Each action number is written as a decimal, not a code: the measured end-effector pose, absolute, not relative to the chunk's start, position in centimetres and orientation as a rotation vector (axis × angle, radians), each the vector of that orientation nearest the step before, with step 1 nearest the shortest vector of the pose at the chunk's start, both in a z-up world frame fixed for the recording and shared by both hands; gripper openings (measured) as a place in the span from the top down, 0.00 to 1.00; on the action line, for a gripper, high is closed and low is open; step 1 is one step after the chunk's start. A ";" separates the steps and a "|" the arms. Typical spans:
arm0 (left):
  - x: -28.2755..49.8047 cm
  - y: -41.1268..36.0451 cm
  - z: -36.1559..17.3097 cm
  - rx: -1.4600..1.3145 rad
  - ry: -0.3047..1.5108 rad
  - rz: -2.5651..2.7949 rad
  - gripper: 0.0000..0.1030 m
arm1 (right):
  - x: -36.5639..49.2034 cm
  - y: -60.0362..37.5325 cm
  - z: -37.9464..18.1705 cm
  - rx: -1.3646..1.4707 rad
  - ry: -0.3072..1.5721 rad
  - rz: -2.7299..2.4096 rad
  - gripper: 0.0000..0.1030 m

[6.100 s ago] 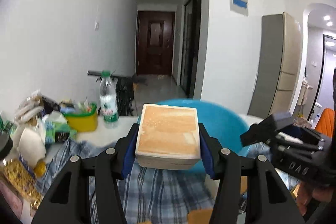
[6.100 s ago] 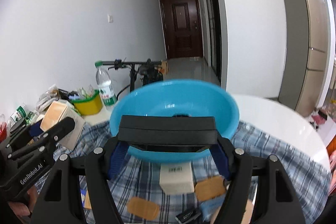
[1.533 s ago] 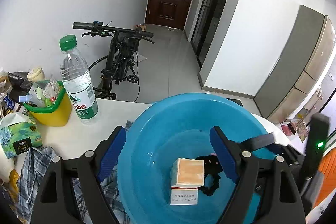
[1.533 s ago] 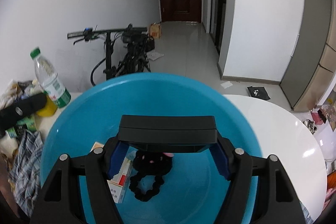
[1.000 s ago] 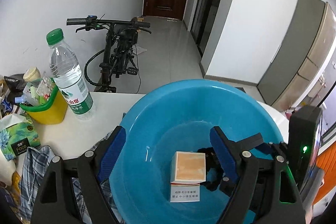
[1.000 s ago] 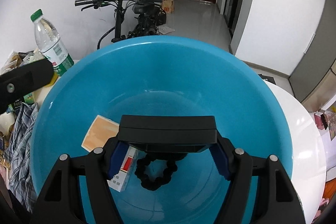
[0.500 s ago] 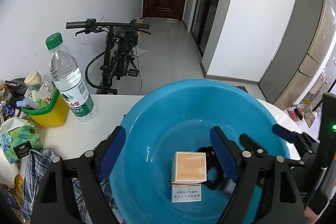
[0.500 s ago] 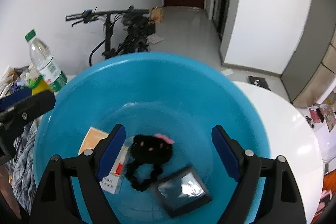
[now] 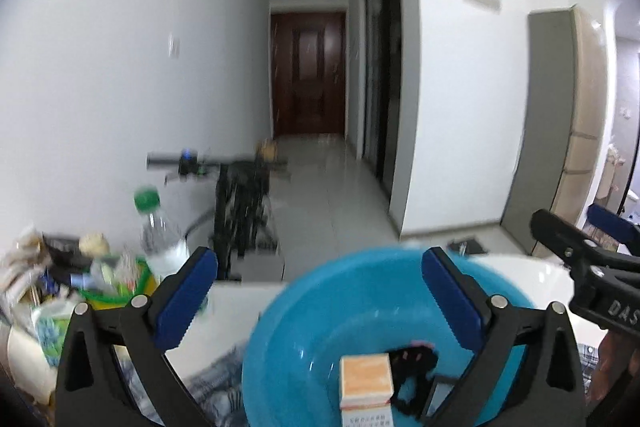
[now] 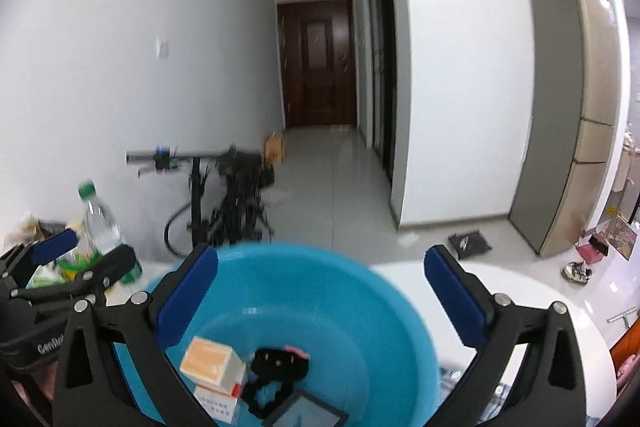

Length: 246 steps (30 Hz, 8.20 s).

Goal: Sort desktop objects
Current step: 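Open the right tool to drop the black frame into the basin, then withdraw both open tools from the basin back toward the cluttered table, then grasp the white lotion bottle with the left tool, then grasp the pale blue-green box with the right tool while left holds the bottle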

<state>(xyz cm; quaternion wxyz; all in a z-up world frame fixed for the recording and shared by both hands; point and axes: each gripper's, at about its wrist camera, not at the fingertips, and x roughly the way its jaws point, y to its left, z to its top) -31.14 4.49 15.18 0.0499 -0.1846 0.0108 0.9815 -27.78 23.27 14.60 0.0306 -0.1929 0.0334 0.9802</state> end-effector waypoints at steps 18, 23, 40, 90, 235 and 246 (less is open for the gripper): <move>-25.0 5.4 19.9 -0.366 0.058 2.978 0.00 | -23.5 23.3 18.4 -0.434 0.188 3.062 0.00; -23.2 4.4 21.0 -0.290 -0.017 2.965 0.00 | -22.5 23.1 18.9 -0.403 0.182 3.073 0.00; -14.0 2.2 23.0 -0.263 -0.013 2.897 0.00 | -9.9 20.8 23.5 0.092 0.209 3.181 0.00; 2.0 0.8 2.7 -0.844 0.135 2.806 0.00 | 5.4 17.7 4.3 -0.764 -0.075 3.187 0.00; -0.2 3.7 -0.3 -0.958 0.107 2.693 0.60 | 0.5 17.1 -1.9 -1.005 -0.033 3.096 0.74; 0.0 3.9 2.1 -0.838 0.097 2.801 0.60 | 2.0 17.0 1.4 -0.750 -0.016 3.112 0.74</move>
